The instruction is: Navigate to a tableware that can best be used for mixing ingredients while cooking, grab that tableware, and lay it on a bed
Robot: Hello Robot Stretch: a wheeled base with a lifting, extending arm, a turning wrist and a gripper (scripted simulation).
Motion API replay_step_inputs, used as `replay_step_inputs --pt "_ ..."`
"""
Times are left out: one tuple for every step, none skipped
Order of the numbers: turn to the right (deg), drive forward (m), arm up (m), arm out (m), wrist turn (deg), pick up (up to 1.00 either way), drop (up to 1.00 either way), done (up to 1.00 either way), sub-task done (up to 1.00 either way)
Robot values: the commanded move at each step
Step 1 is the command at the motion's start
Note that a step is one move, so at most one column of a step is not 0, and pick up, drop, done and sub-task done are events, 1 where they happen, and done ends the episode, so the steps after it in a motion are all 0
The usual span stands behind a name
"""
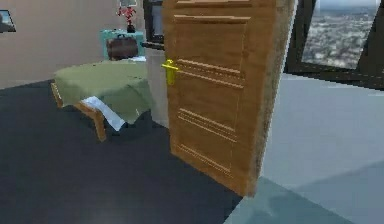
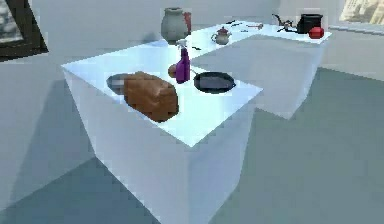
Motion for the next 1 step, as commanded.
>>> replay_step_inputs --pt "-21.0 0.0 0.0 0.0 0.0 0.0 0.0 0.0 0.0"
